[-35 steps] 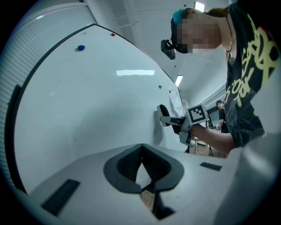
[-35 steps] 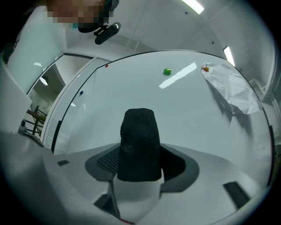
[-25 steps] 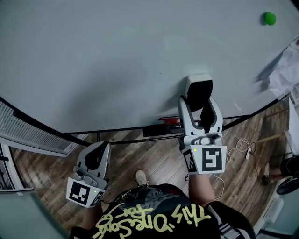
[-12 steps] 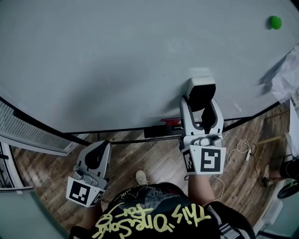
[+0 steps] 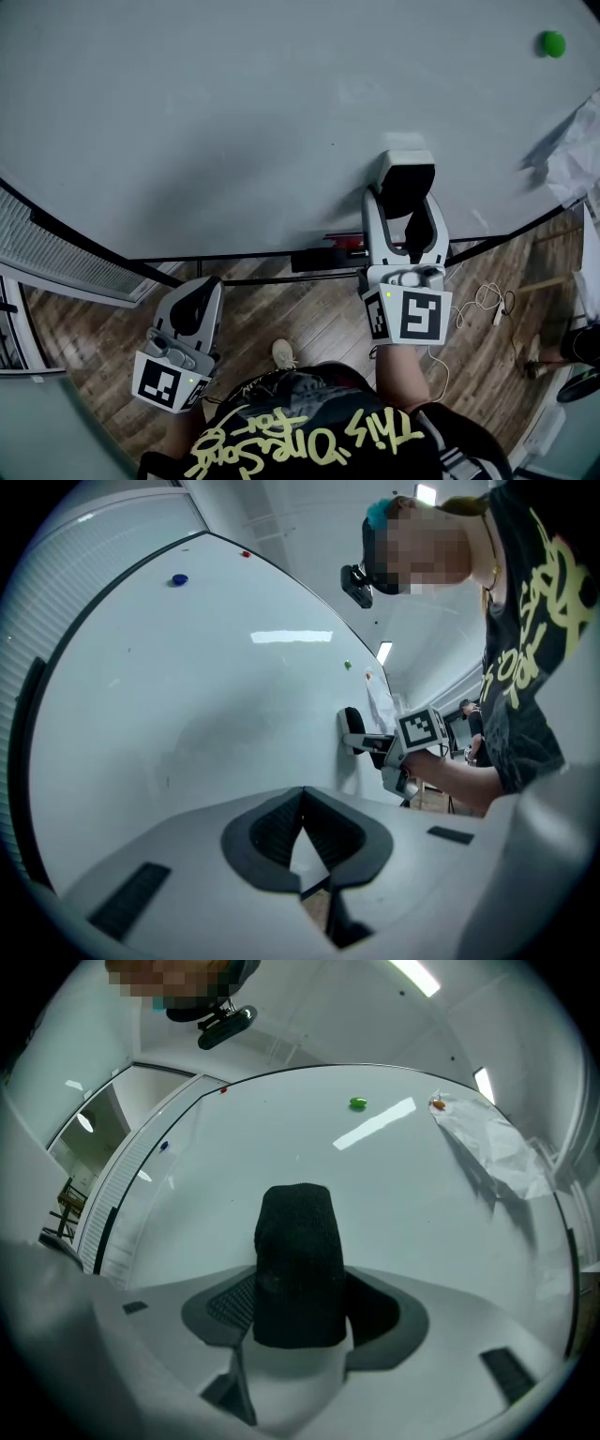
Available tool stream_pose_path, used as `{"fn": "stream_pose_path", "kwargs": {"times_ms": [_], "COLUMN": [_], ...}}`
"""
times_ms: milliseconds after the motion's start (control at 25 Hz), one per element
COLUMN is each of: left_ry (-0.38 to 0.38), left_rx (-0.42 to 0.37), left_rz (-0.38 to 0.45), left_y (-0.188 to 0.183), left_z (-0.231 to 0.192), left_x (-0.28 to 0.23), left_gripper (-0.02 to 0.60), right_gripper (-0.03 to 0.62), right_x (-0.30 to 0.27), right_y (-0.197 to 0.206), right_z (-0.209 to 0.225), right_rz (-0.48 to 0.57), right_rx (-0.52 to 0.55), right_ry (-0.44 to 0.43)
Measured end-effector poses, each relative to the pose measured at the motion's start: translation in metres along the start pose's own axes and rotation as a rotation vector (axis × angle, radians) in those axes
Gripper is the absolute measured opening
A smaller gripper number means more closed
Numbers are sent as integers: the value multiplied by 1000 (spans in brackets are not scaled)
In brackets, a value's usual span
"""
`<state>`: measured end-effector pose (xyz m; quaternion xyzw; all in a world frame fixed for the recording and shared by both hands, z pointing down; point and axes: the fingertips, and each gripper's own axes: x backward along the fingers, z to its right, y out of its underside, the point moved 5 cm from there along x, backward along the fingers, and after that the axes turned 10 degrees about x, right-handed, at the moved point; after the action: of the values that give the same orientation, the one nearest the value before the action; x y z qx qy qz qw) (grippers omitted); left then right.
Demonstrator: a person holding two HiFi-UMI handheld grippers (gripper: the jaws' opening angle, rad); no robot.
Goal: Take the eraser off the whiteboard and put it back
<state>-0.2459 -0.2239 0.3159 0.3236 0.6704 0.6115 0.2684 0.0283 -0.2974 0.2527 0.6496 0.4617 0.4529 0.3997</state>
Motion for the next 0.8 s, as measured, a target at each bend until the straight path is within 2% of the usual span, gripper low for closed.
{"fn": "stream_pose_path", "kwargs": {"times_ms": [800], "left_ry": [3], "left_rx": [-37], "left_rz": [26], "left_y": [-11], "left_z": [50], "left_x": [13], "left_gripper": [8], "right_gripper": [261], "right_x": [53], "right_y": [-12], "right_z": [12], "right_rz": [27], "right_rx": [-19], "right_ry": [-70]}}
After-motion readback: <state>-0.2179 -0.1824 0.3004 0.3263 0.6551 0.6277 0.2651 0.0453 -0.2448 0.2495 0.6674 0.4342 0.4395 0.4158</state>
